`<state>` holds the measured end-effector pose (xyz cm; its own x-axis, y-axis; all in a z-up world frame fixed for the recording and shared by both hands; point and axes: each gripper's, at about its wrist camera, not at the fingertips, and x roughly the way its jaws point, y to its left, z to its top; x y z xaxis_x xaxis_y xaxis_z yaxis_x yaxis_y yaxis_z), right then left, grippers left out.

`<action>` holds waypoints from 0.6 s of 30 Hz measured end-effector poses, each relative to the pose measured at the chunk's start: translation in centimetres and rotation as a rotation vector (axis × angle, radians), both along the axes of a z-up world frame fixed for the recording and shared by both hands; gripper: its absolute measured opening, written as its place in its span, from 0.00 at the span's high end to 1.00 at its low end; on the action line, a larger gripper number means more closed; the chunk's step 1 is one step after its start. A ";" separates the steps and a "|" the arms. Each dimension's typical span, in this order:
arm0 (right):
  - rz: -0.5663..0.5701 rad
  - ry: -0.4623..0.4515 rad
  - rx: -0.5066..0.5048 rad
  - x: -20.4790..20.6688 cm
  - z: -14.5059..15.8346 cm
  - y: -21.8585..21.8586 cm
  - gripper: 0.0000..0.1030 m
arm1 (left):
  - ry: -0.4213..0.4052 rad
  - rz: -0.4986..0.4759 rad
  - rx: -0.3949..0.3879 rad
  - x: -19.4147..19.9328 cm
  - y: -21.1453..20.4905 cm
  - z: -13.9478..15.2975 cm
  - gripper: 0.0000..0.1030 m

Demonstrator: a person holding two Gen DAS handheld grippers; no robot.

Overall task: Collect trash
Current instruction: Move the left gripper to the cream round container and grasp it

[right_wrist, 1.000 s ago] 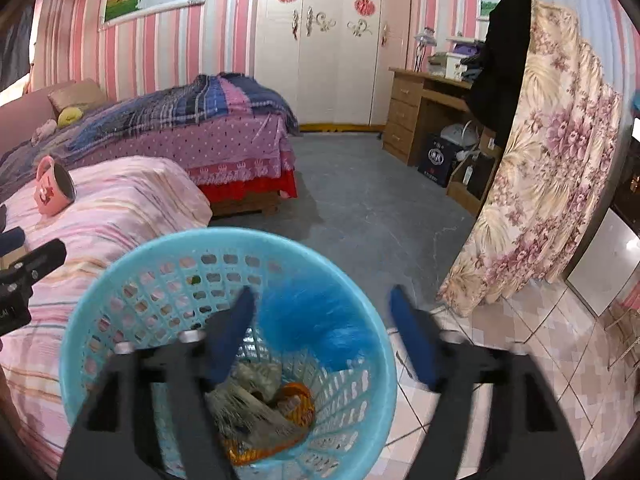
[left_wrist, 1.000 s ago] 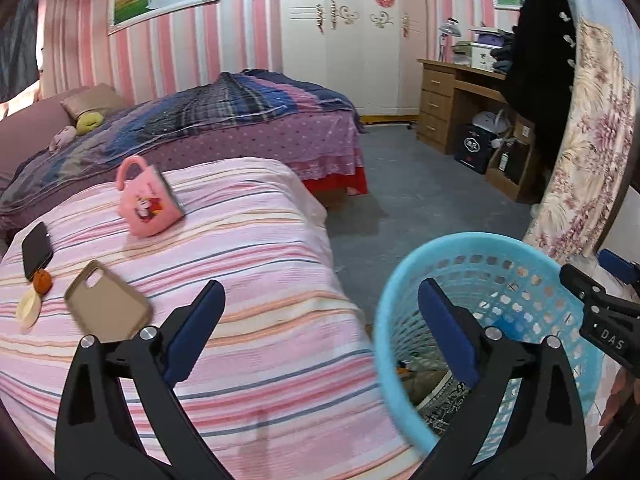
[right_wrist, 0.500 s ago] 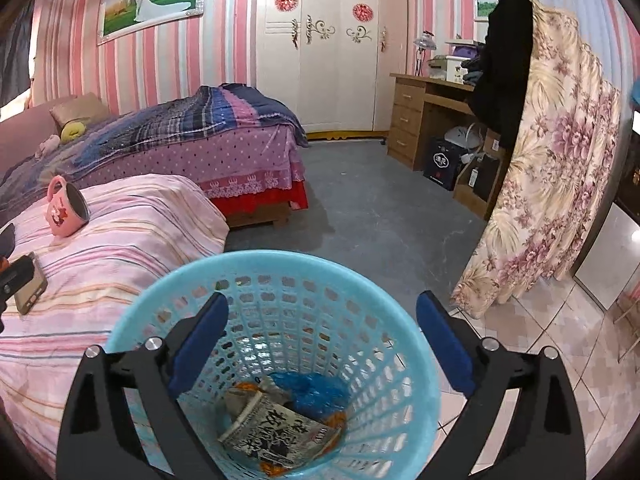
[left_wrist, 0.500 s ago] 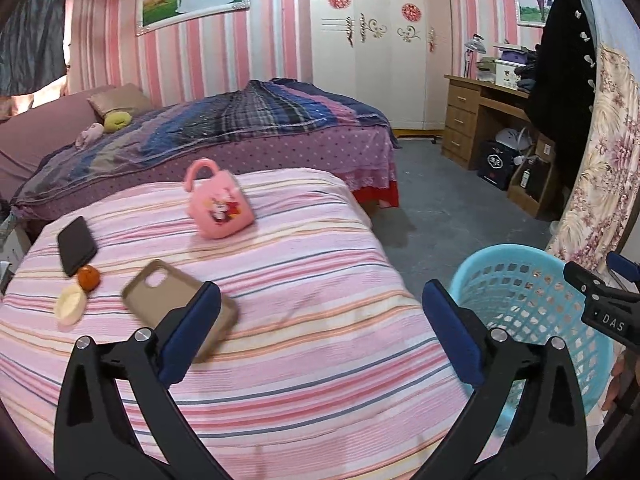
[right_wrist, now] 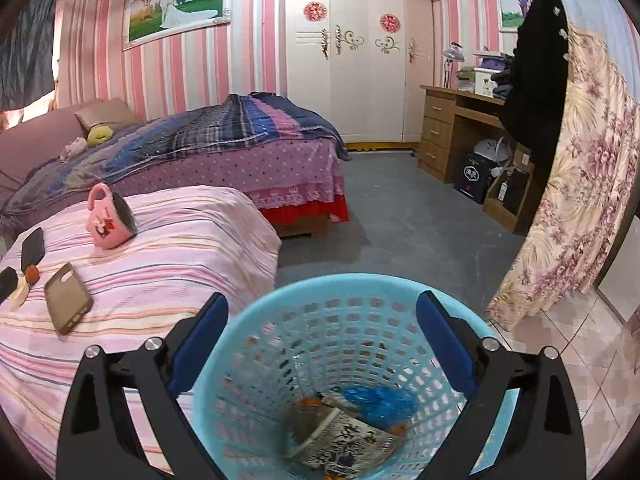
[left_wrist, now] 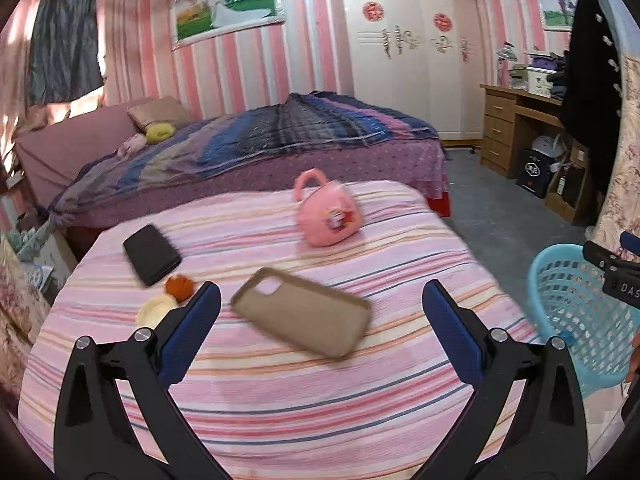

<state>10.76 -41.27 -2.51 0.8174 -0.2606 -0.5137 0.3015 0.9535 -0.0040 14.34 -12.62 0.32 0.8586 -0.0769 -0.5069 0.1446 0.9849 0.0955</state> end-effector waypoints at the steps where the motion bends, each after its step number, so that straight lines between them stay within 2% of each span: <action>1: 0.005 -0.001 -0.005 0.1 0.0 0.5 0.10 | 0.008 0.003 -0.010 0.1 0.7 -0.1 0.05; 3: 0.031 -0.002 -0.013 0.6 0.0 2.0 0.10 | 0.023 0.013 -0.027 0.3 2.0 -0.6 0.05; 12: 0.076 0.033 -0.015 2.9 -0.6 6.4 0.10 | 0.053 0.093 -0.001 2.2 8.3 -2.0 0.05; 16: 0.098 0.037 0.024 4.4 -1.0 8.7 0.10 | 0.118 0.137 -0.037 3.4 11.9 -3.7 0.05; 18: 0.103 0.038 0.023 4.7 -1.3 9.4 0.10 | 0.145 0.162 -0.022 4.1 13.3 -4.6 0.05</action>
